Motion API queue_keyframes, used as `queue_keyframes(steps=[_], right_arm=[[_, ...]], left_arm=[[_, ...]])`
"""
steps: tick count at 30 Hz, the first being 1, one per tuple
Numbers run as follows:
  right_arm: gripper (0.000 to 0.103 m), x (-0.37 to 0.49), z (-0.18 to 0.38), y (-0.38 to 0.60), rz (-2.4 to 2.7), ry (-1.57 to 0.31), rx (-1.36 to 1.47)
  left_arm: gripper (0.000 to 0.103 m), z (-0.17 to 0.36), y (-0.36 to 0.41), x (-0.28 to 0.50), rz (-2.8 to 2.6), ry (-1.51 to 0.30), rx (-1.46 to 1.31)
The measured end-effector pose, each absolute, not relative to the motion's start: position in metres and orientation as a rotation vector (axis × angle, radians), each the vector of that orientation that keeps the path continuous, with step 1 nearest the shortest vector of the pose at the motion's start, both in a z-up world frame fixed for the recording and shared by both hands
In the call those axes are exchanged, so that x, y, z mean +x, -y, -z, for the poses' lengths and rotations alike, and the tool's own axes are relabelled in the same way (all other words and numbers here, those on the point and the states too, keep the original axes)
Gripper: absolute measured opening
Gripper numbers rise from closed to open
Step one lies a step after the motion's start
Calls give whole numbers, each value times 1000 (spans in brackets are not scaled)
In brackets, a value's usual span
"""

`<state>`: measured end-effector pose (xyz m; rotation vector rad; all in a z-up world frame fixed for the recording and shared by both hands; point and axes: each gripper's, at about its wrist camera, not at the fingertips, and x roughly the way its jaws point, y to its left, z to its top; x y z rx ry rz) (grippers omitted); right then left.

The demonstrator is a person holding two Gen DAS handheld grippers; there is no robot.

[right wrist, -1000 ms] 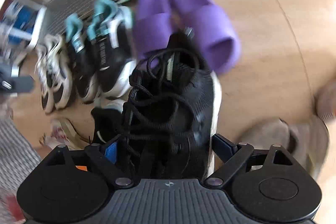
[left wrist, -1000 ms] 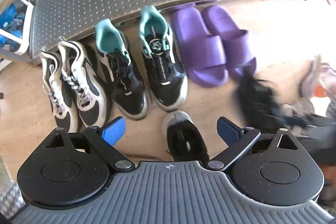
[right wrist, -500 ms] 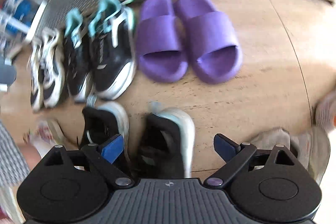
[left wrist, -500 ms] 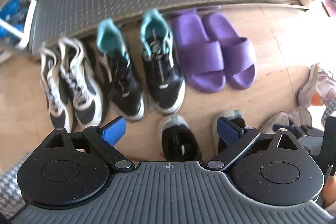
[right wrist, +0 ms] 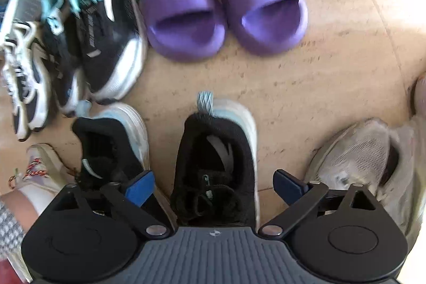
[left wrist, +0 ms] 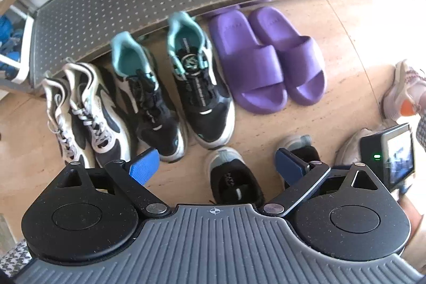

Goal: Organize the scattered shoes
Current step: 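Set the black laced sneaker beside the first black sneaker with the right gripper, then move the right gripper to the grey mesh sneaker and grasp it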

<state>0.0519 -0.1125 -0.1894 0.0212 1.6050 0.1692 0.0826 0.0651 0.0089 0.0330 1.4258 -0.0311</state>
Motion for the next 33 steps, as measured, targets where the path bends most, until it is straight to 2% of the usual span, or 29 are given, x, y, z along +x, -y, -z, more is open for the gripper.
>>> queue_keyframes(steps=[3,4,5,7,13,20,22,23,25,29,33], right_arm=[[94,51,205,101,-167,-1619,-49],[89,49,207,97,-180,-1603,-79],[78,47,206,95,-179,-1586,-117],[73,46,205,91,-179,-1563,-163],[71,48,189,71,-281,-1458,-204],[75,42,191,32,-493,-1456,-413],[77,49,192,32,-448,-1494,-378],[83,53,192,35,-413,-1512,-346],[87,60,183,43,-365,-1533,-273],[91,79,123,82,-351,-1501,-160],[97,108,50,156,-199,-1336,-66]], left_arm=[[97,-5,-72,84,15,-1438,22],[97,-5,-72,84,13,-1440,22],[97,-5,-73,85,13,-1442,23],[97,-6,-73,85,17,-1439,25],[97,-8,-72,85,24,-1433,22],[97,-8,-75,87,9,-1432,25],[97,-8,-75,88,11,-1430,24],[97,-8,-75,88,11,-1430,24],[97,-7,-76,89,-1,-1433,24],[97,-7,-73,90,-4,-1428,44],[97,-4,-44,89,109,-1461,137]])
